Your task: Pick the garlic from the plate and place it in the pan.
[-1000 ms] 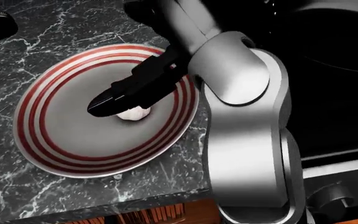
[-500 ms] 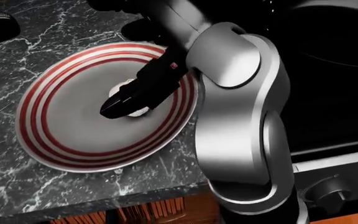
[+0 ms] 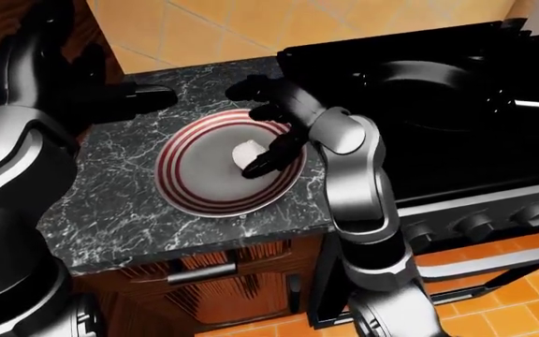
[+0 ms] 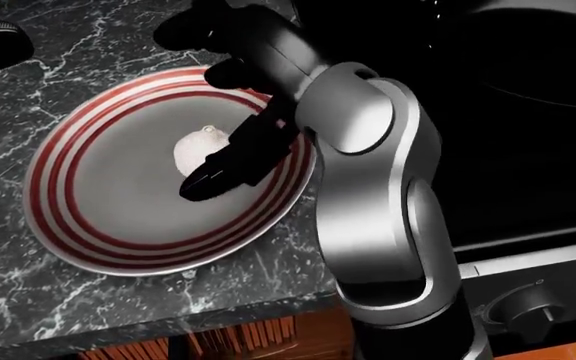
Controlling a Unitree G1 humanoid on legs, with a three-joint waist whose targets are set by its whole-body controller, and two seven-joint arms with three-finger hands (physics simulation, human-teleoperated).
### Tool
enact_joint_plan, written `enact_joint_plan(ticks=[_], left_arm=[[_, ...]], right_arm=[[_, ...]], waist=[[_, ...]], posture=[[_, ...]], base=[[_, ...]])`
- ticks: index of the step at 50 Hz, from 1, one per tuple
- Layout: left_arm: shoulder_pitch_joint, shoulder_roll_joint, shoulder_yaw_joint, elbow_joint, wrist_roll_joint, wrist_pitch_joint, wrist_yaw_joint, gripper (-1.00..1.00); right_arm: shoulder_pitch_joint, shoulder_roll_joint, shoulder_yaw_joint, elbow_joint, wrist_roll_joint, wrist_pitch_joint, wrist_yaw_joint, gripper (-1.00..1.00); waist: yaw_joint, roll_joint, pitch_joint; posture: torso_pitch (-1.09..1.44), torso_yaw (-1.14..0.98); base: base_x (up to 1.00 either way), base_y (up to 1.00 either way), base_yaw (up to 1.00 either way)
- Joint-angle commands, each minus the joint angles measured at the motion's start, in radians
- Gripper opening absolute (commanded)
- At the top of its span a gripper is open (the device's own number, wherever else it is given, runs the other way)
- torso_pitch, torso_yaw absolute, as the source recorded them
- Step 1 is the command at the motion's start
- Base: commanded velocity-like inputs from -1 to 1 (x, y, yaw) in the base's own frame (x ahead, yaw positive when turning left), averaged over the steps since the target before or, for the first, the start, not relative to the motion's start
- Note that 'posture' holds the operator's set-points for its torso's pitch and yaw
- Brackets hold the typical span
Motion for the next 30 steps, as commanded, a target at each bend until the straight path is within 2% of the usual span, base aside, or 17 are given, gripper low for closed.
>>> enact_joint_plan(ticks=[1, 6, 7, 8, 18, 30], left_arm=[[-0.029, 0.016, 0.019, -0.021, 0.003, -0.024, -0.001, 1.00], [-0.029, 0.017, 0.021, -0.022, 0.002, -0.023, 0.000, 1.00], [-0.029, 0.017, 0.022, -0.022, 0.002, -0.023, -0.001, 1.00], [-0.030, 0.018, 0.022, -0.023, 0.001, -0.022, 0.000, 1.00], [-0.031, 0.020, 0.023, -0.022, -0.003, -0.024, 0.002, 1.00], [-0.029, 0.020, 0.020, -0.022, -0.005, -0.027, 0.005, 1.00]], right_arm=[[-0.032, 0.003, 0.001, -0.035, 0.002, -0.030, -0.022, 0.47], [-0.017, 0.006, 0.009, -0.032, 0.000, -0.042, -0.023, 0.44], [-0.016, 0.008, 0.009, -0.032, 0.000, -0.043, -0.023, 0.37], [-0.013, 0.008, 0.012, -0.033, -0.002, -0.044, -0.022, 0.19], [0.002, 0.016, 0.010, -0.011, 0.005, -0.067, -0.036, 0.39], [0.011, 0.013, 0.006, 0.014, 0.015, -0.089, -0.053, 0.37]], waist=[[-0.001, 0.005, -0.030], [-0.001, 0.004, -0.029], [-0.001, 0.004, -0.029], [-0.001, 0.004, -0.029], [-0.002, 0.004, -0.030], [-0.002, 0.005, -0.030]], posture=[[0.00, 0.00], [0.00, 0.00], [0.00, 0.00], [0.00, 0.00], [0.00, 0.00], [0.00, 0.00]], base=[[0.00, 0.00, 0.00], [0.00, 0.00, 0.00], [0.00, 0.00, 0.00], [0.00, 0.00, 0.00], [0.00, 0.00, 0.00], [0.00, 0.00, 0.00]])
